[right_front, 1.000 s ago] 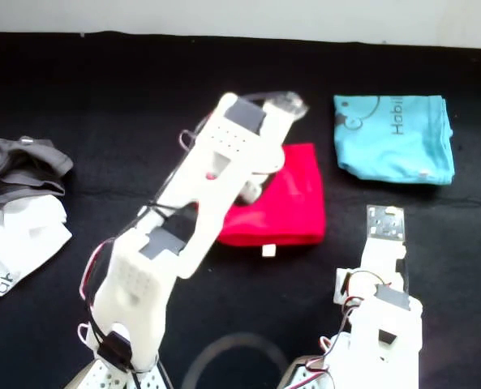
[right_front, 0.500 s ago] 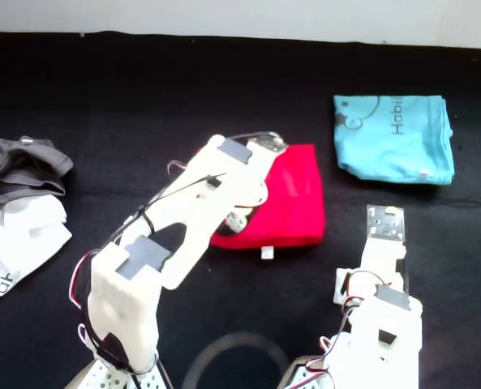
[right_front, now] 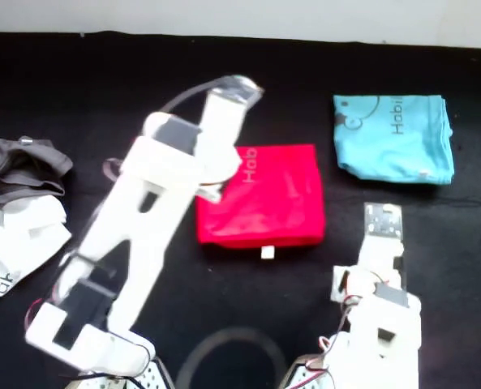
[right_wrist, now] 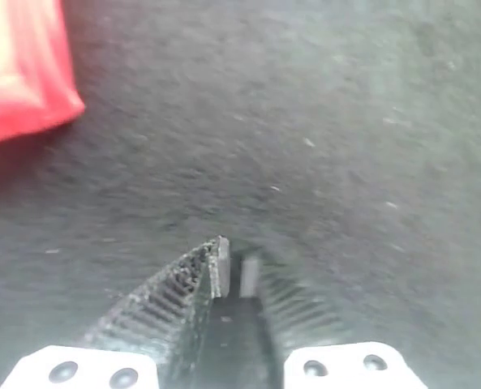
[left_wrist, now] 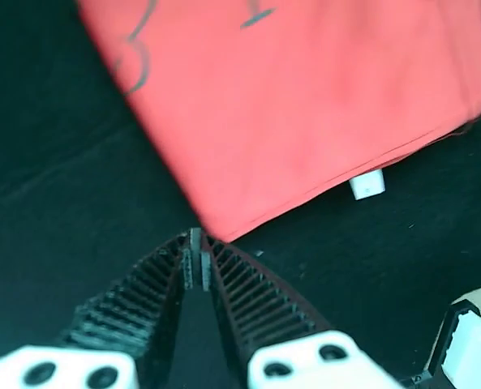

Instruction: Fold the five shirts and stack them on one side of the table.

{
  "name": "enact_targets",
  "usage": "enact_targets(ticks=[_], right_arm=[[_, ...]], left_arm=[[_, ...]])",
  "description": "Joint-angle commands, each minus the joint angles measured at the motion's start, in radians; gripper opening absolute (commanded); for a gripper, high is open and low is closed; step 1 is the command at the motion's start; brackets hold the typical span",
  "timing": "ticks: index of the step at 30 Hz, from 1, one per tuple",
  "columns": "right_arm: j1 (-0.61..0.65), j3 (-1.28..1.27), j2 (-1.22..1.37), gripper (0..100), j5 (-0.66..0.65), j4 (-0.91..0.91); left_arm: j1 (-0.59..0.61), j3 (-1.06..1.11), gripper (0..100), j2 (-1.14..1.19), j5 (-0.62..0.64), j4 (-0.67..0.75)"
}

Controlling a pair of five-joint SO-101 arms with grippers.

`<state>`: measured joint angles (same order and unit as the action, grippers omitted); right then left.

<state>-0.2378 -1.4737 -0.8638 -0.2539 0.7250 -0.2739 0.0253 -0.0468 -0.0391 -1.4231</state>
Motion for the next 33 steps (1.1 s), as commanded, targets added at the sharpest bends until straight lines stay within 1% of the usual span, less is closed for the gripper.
enact_targets(ticks=[1,4,6,9,13,16,18,21,26,30,33], right_arm=[[0.025,0.163,0.004,25.2,0.005,0.153],[0.090,0.383,0.025,25.2,0.008,0.329],[0.125,0.550,0.079,25.4,0.048,0.426],[0.186,0.805,0.229,25.6,0.107,0.547],[0.332,1.124,0.492,26.6,0.213,0.680],[0.420,1.333,0.714,35.1,0.308,0.740],[0.447,1.454,0.865,40.6,0.351,0.759],[0.453,1.606,1.073,41.9,0.371,0.762],[0.479,1.842,1.314,41.9,0.436,0.817],[0.527,2.029,1.448,41.9,0.445,0.872],[0.524,2.130,1.540,41.9,0.496,0.885]], left_arm=[[0.101,0.084,1,-0.059,-0.003,-0.009],[0.216,0.214,1,-0.070,-0.003,0.072],[0.291,0.278,1,-0.070,-0.003,0.138],[0.364,0.375,1,-0.070,-0.003,0.219],[0.433,0.515,1,-0.070,-0.003,0.341],[0.466,0.622,1,-0.061,-0.003,0.459],[0.469,0.702,1,-0.061,-0.003,0.549],[0.470,0.799,1,-0.065,-0.003,0.674],[0.470,0.809,1,-0.068,0.000,0.694],[0.470,0.809,1,-0.065,-0.002,0.694],[0.470,0.809,1,-0.065,-0.002,0.694]])
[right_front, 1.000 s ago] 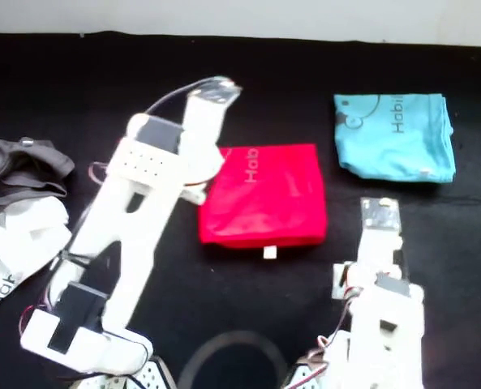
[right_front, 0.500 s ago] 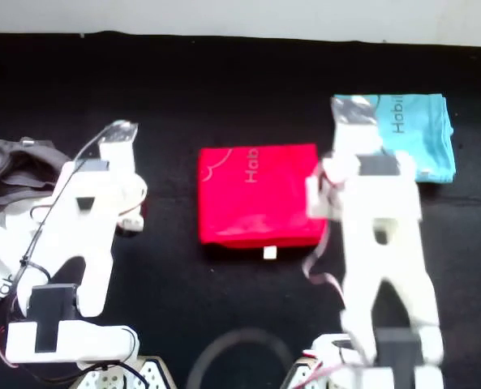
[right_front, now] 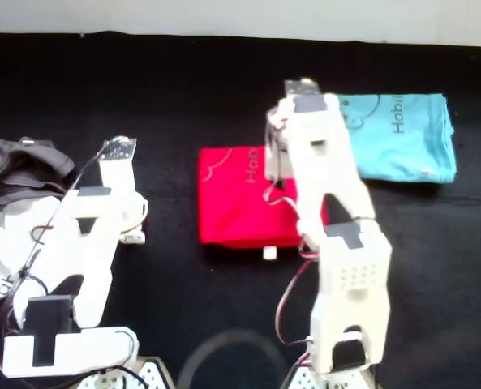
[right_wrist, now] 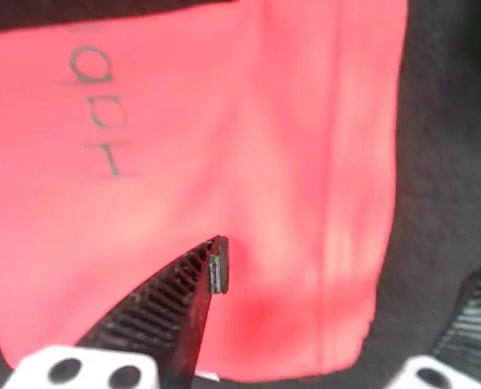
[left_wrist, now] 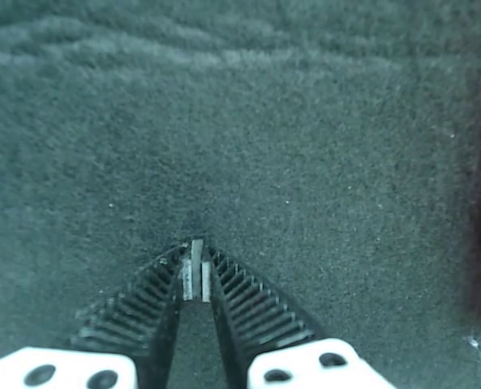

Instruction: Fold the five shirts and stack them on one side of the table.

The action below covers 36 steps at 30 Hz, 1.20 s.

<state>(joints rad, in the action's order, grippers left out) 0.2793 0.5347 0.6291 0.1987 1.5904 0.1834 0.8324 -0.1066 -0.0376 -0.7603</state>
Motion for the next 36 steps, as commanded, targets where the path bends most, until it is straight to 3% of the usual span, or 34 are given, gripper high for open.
enact_targets(ticks=[1,10,12,15,17,22,28,36], right_arm=[[-0.001,0.145,0.076,41.9,0.055,0.024],[-0.013,0.234,0.320,38.5,0.083,0.058],[-0.016,0.237,0.363,27.4,0.083,0.064],[-0.019,0.237,0.403,0.4,0.060,0.079],[-0.019,0.237,0.406,3.9,0.018,0.093],[-0.071,0.254,0.348,0.7,-0.060,0.093],[-0.179,0.470,0.208,0.6,-0.273,0.114],[-0.295,0.664,0.110,0.6,-0.394,0.127]], left_arm=[[0.013,0.002,1,-0.004,-0.003,0.031],[0.013,0.002,1,-0.004,-0.003,0.031],[0.013,0.002,1,-0.004,-0.003,0.031],[0.013,0.002,1,-0.004,-0.003,0.031],[0.013,0.002,1,-0.004,-0.003,0.031],[0.013,0.002,1,-0.004,-0.003,0.031],[0.013,0.002,1,-0.002,-0.003,0.031],[0.013,0.002,1,-0.002,-0.003,0.031]])
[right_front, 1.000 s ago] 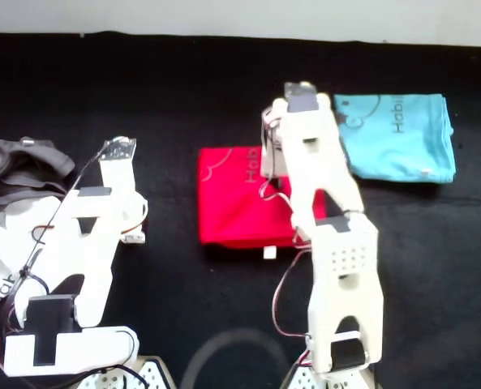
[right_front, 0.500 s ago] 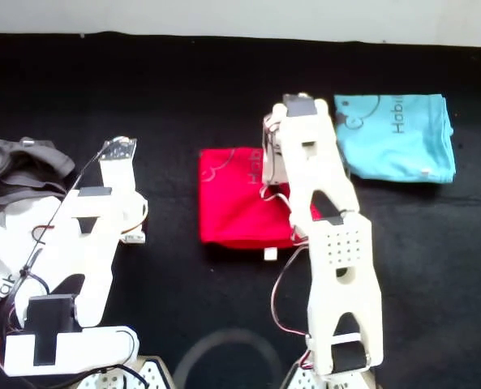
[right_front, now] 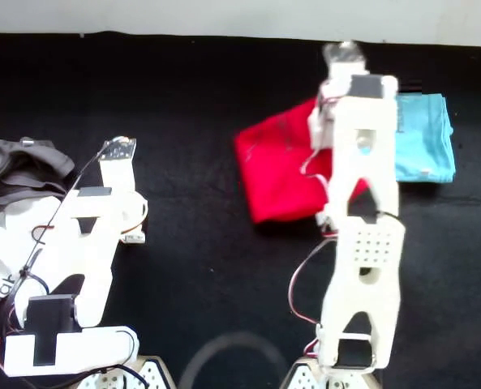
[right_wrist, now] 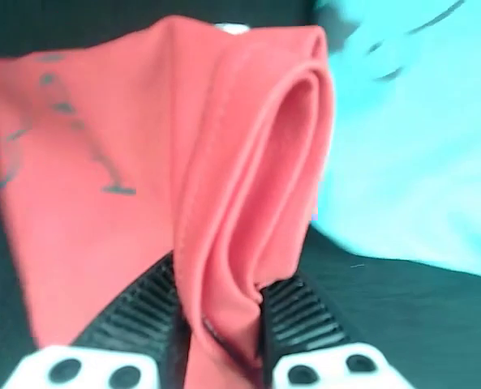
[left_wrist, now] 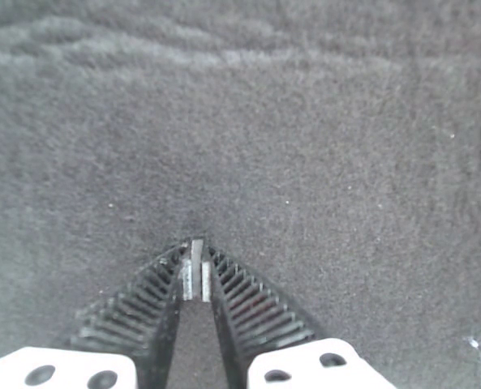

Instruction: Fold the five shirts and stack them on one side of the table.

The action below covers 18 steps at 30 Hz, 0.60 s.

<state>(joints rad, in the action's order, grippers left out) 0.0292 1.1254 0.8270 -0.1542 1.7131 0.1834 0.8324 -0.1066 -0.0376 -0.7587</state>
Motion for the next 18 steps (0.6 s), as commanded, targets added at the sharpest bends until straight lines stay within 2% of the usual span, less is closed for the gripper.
enact_targets(ticks=[1,18], right_arm=[[-0.056,0.076,-0.094,0.6,-0.051,-0.002],[-0.209,0.239,-0.108,0.6,-0.273,-0.061]], left_arm=[[0.013,0.002,1,-0.002,-0.003,0.029],[0.013,0.002,1,-0.002,-0.003,0.029]])
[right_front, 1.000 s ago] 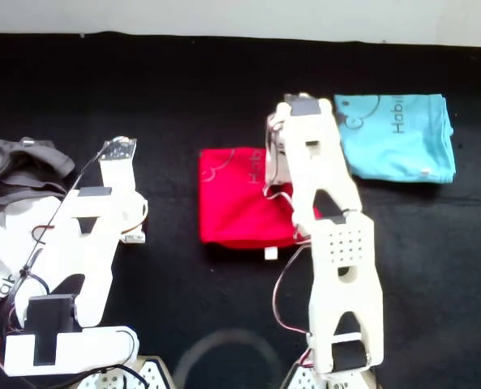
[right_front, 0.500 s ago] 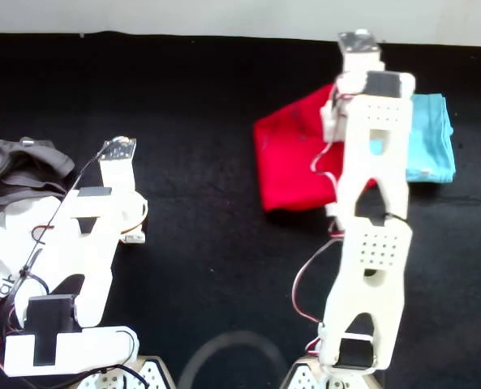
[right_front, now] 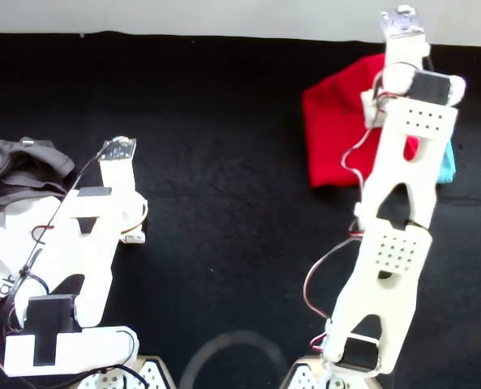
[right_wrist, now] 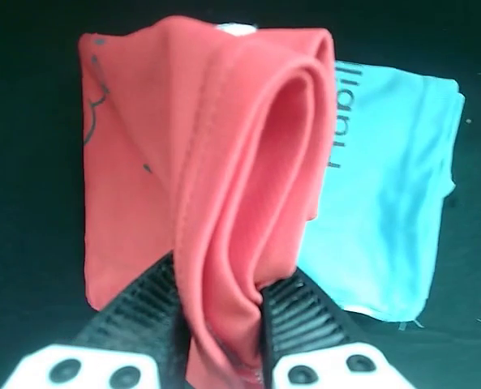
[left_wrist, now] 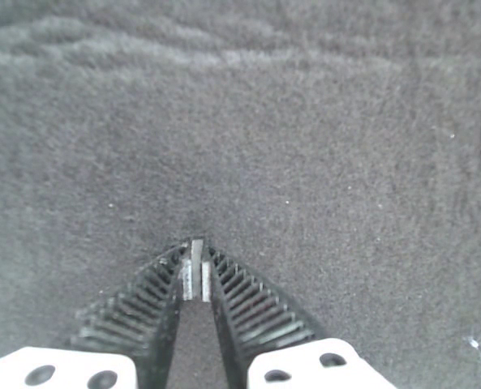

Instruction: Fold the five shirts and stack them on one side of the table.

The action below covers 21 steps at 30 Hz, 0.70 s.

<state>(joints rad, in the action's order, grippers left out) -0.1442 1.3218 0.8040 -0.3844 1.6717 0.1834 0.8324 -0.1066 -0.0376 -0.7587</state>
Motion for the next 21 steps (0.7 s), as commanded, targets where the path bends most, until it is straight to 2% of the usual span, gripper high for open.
enact_targets(ticks=[1,4,7,14,21], right_arm=[[-0.050,0.041,-0.082,0.6,-0.058,-0.025],[-0.093,0.005,-0.067,0.6,-0.106,-0.084],[-0.127,-0.077,-0.028,0.6,-0.153,-0.216],[-0.196,-0.143,0.079,0.6,-0.157,-0.441],[-0.231,-0.134,0.173,0.6,-0.152,-0.486]], left_arm=[[0.012,0.002,1,-0.002,-0.003,0.029],[0.012,0.002,1,-0.002,-0.003,0.029],[0.012,0.002,1,-0.002,-0.003,0.029],[0.012,0.002,1,-0.002,-0.003,0.029],[0.012,0.004,1,-0.002,-0.003,0.029]])
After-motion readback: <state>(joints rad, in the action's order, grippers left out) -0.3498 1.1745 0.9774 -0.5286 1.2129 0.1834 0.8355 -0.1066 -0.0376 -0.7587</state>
